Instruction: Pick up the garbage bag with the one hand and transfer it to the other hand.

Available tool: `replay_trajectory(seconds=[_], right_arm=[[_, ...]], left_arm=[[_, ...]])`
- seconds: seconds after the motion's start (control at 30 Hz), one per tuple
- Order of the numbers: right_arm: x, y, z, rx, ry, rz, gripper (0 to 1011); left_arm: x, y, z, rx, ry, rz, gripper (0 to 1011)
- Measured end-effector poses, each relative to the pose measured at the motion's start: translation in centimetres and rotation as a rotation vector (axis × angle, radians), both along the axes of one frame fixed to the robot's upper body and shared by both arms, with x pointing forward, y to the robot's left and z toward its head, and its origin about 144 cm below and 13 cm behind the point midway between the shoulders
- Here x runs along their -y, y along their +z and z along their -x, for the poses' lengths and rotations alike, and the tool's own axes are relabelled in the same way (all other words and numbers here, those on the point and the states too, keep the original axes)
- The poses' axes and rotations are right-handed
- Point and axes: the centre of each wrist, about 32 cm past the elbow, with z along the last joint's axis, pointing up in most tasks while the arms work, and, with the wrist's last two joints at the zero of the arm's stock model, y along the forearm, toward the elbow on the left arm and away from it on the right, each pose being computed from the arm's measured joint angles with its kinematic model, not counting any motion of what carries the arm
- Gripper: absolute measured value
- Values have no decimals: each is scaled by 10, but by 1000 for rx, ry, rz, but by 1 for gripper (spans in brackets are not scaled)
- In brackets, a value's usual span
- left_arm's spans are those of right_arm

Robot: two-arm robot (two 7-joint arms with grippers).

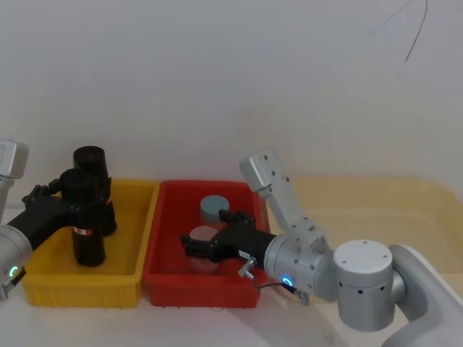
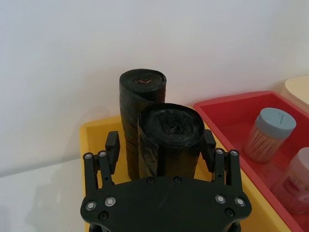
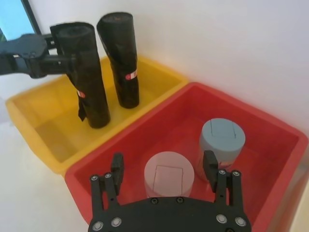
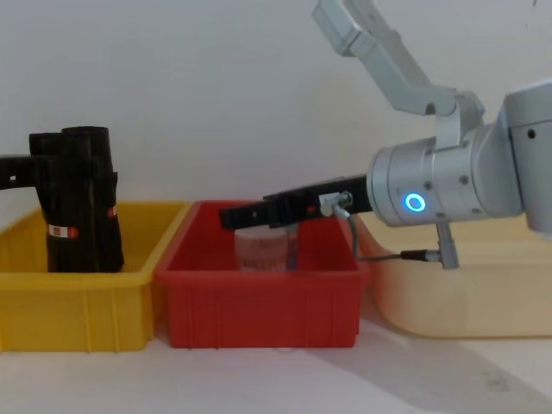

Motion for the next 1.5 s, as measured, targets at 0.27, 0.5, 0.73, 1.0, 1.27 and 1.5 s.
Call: replay_trajectory(seconds=[0.27, 0.5, 0.73, 1.0, 1.27, 1.5], right_arm=[[-2, -4, -7, -18, 2, 27, 1004], [-2, -7, -12, -34, 0, 45, 1004], [-2, -10, -16, -55, 1, 58, 1004], [-3, -12, -18, -71, -1, 57, 999], [-3, -13, -20, -79, -3, 55, 822], [-3, -14, -21, -83, -4, 54, 650]], left_arm=[[1, 0, -1, 1, 4, -3, 1000], [1, 0, -1, 2, 6, -5, 1000], [2, 0, -1, 2, 6, -5, 1000], [2, 0, -1, 2, 7, -6, 934], [2, 0, -2, 2, 8, -7, 739], [2, 0, -2, 2, 8, -7, 560]])
